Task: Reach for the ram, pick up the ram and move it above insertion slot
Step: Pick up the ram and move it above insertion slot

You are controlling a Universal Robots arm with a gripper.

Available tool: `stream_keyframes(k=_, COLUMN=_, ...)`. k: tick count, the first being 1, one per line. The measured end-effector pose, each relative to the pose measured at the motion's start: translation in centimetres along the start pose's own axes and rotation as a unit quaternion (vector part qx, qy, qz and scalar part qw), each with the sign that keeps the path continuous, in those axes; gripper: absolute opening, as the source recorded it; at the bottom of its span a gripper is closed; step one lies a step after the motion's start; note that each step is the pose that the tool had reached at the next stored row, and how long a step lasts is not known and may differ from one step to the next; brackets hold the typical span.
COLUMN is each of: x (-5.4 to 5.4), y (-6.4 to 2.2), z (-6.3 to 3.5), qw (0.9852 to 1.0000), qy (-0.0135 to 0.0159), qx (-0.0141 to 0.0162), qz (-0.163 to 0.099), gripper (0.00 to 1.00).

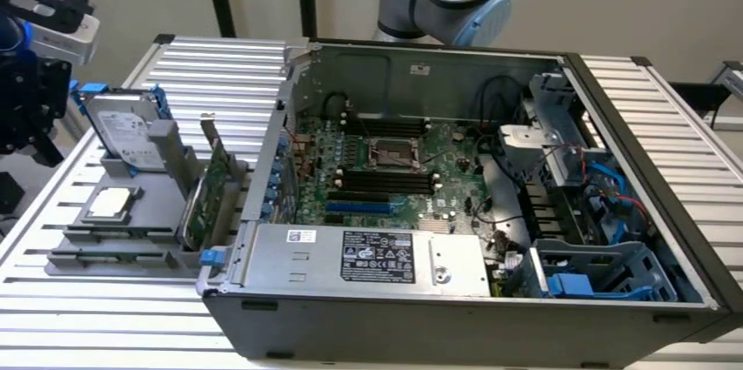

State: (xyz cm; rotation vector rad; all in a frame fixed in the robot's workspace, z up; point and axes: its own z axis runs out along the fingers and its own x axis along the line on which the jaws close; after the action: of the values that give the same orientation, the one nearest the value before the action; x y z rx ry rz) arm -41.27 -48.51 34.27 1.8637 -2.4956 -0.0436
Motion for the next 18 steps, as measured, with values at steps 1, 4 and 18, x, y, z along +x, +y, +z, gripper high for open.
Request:
stream_keyframes(k=1, x=0.00, y=0.00, z=0.01, qw=1.0000, qy=0.0003, qx=0.0001, qz=-0.009, gripper=0.11)
stream_keyframes(k=4, x=0.00, y=0.00, z=0.03, qw=0.9993, qy=0.0014, qx=0.0002, qz=-0.036, gripper=0.11)
stream_keyframes(k=18, x=-0.14, y=-0.45, z=0.03, qw=0.9921, qy=-0.0075, qx=-0.0016, qz=-0.125, gripper=0.11)
